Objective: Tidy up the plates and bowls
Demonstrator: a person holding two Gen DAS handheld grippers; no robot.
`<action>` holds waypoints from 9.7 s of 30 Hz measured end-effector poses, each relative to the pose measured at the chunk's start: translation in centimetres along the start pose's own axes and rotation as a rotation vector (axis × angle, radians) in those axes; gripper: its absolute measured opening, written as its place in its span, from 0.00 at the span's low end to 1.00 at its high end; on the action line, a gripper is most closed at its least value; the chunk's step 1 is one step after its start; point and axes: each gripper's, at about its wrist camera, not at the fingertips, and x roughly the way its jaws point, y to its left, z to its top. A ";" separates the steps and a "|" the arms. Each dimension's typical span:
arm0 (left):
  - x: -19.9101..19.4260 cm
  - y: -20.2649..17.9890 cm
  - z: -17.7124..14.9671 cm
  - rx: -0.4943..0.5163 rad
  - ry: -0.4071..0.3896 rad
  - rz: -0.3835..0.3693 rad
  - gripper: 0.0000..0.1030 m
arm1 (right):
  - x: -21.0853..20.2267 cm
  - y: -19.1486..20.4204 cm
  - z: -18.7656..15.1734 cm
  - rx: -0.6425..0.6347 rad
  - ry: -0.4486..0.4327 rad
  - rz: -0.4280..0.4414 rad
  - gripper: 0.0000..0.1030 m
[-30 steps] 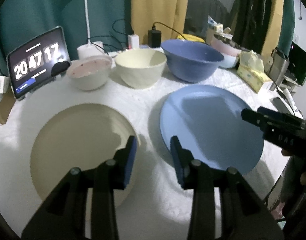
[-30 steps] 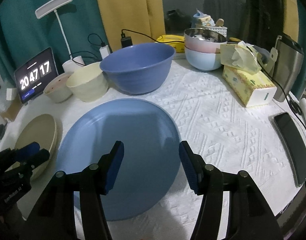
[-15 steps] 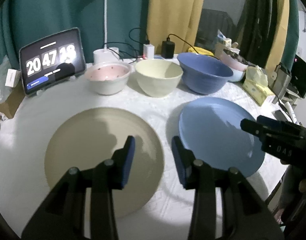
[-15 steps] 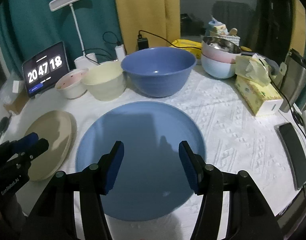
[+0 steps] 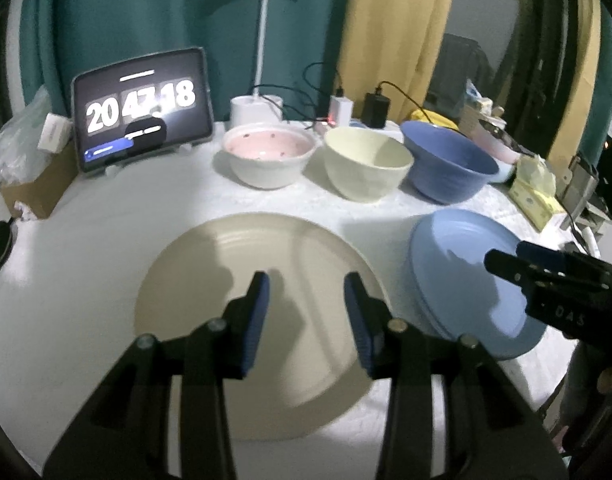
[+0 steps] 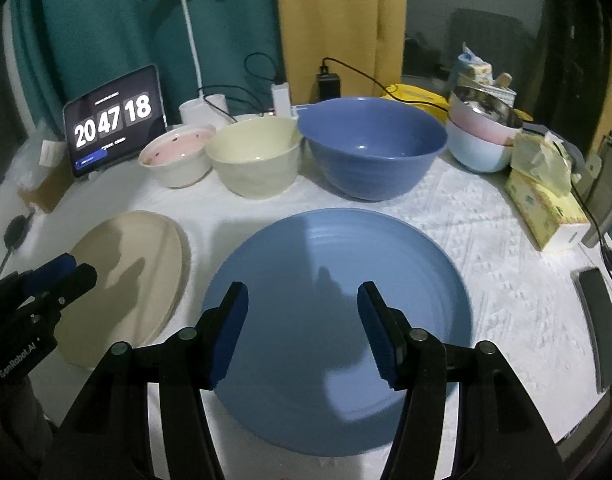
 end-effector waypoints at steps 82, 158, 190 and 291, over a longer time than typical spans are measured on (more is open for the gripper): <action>3.2 8.8 -1.5 -0.031 0.110 0.068 0.42 | 7.9 10.5 1.5 -0.133 0.136 0.127 0.27; 3.6 -11.9 0.3 0.248 0.108 -0.062 0.42 | 0.6 -9.9 -1.6 0.173 -0.012 0.030 0.27; 6.1 -10.8 1.5 0.225 0.137 -0.079 0.46 | 1.0 -10.8 -1.1 0.168 -0.029 -0.063 0.35; 4.6 -2.5 -0.4 -0.079 0.113 -0.235 0.52 | 0.7 -4.1 -1.3 0.194 0.027 0.151 0.50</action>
